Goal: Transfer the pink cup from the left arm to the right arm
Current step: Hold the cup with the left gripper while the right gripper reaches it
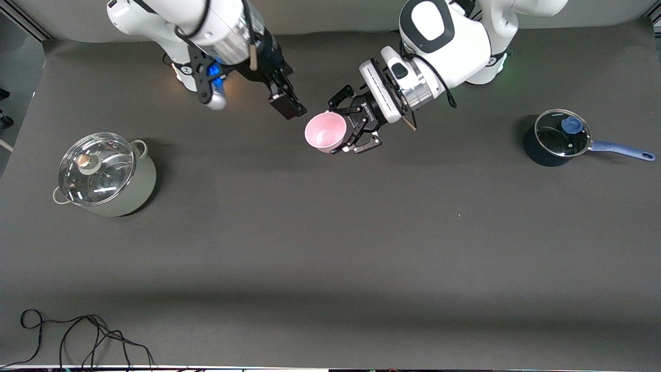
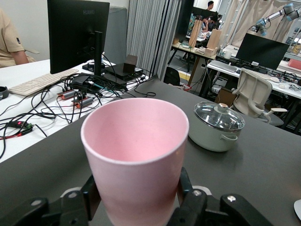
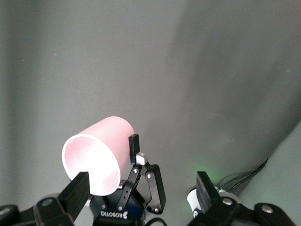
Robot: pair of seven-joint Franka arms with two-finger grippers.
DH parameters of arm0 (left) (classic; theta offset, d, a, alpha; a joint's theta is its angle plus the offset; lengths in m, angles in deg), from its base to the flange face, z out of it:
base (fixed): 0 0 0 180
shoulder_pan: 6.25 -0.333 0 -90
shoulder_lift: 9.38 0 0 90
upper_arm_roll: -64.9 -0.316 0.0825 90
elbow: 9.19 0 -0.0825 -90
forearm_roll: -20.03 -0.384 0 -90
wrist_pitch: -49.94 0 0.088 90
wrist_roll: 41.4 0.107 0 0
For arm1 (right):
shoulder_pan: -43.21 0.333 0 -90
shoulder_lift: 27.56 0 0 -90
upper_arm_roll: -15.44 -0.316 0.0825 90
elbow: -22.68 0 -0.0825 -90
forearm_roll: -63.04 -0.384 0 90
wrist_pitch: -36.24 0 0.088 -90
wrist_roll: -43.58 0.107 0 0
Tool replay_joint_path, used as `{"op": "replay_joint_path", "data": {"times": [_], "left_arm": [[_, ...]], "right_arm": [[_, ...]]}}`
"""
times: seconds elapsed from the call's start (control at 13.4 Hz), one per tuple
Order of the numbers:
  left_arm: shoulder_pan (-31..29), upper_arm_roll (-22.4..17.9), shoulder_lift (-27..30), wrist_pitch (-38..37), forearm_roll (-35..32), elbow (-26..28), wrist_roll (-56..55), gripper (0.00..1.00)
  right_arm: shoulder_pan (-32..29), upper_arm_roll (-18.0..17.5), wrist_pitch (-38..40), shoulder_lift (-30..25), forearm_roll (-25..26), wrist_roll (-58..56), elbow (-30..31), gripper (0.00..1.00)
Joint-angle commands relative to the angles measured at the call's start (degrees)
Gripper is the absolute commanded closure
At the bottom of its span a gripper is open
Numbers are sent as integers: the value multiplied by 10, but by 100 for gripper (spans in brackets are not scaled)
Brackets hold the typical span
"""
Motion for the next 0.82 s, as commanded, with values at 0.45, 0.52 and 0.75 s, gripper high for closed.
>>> {"op": "replay_joint_path", "data": {"times": [0.45,0.52,0.75], "left_arm": [[6,0,-2,11,9,-4,-5,71],[6,0,-2,11,9,-4,-6,71],[6,0,-2,11,9,-4,-5,71]], "right_arm": [[30,0,-6,53,33,12,-26,1],[31,0,-6,57,34,3,-26,4],[31,-1,-7,65,38,0,-26,59]]}}
